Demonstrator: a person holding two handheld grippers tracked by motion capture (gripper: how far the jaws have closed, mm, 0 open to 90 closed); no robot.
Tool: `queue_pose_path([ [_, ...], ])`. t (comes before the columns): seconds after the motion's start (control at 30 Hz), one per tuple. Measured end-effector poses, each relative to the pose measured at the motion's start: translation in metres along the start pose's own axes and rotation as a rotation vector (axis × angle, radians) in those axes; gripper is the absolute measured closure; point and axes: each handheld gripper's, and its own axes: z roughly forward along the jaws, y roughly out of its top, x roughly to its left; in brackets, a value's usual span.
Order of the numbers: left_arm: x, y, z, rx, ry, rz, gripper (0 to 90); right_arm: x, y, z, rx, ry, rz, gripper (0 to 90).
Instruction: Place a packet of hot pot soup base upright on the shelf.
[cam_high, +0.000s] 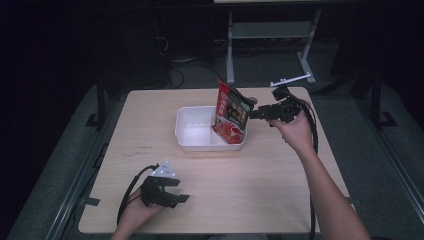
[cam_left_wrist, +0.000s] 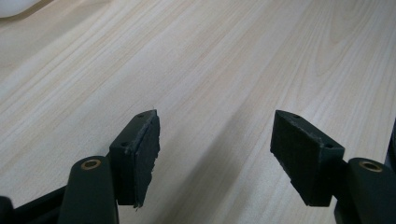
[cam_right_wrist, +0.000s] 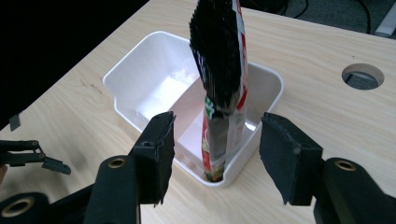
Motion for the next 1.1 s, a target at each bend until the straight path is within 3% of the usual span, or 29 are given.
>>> queue_pose_path([
  [0.53,0.002,-0.001,0.000,0.008,0.005,-0.002,31.7,-0.006,-0.033,-0.017,-0.016,0.052,0.031,41.0],
  [1.1,0.002,-0.001,0.000,-0.001,0.018,-0.008,30.3,-0.013,-0.067,-0.031,-0.018,0.056,0.046,39.2],
])
